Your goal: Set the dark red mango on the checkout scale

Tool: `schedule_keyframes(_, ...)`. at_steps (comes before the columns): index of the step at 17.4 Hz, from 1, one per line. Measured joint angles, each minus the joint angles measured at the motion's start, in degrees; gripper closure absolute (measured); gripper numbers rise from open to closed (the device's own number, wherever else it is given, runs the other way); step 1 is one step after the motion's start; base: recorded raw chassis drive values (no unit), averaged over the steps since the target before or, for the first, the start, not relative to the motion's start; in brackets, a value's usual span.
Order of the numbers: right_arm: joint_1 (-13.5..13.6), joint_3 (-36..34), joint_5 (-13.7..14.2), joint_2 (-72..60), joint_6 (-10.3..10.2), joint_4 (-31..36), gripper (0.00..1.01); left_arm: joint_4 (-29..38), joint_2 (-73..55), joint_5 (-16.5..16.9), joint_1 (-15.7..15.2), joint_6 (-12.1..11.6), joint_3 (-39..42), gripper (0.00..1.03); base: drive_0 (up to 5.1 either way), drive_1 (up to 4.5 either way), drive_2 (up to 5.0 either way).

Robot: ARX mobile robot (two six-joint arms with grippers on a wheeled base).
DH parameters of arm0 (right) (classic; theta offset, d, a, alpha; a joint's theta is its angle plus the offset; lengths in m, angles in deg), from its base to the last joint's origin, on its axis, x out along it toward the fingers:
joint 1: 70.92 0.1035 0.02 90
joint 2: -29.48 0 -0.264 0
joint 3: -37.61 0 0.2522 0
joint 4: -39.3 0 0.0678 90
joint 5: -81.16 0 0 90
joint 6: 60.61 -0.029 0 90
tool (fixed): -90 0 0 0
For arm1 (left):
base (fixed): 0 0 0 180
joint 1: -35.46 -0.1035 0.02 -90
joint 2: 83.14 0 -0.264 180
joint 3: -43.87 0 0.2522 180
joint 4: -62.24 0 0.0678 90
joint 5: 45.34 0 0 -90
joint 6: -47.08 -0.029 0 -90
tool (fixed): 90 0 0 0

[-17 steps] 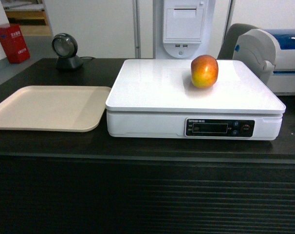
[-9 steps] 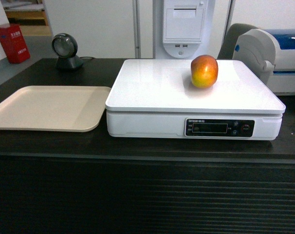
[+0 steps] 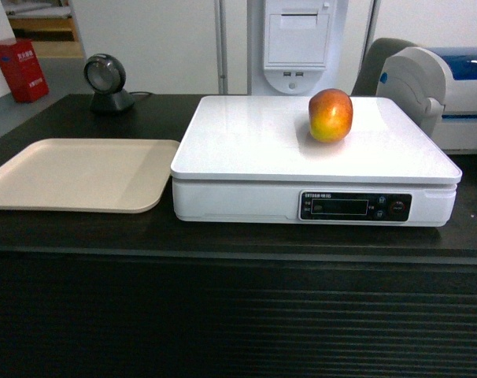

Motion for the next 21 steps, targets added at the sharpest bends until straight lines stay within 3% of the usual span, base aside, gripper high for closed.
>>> schedule_keyframes(21,0.00,0.00,0.00,0.00,-0.02,-0.04,0.03,0.04,0.00,0.00,0.00,-0.02,0.00,0.05,0.0,0.00,0.0)
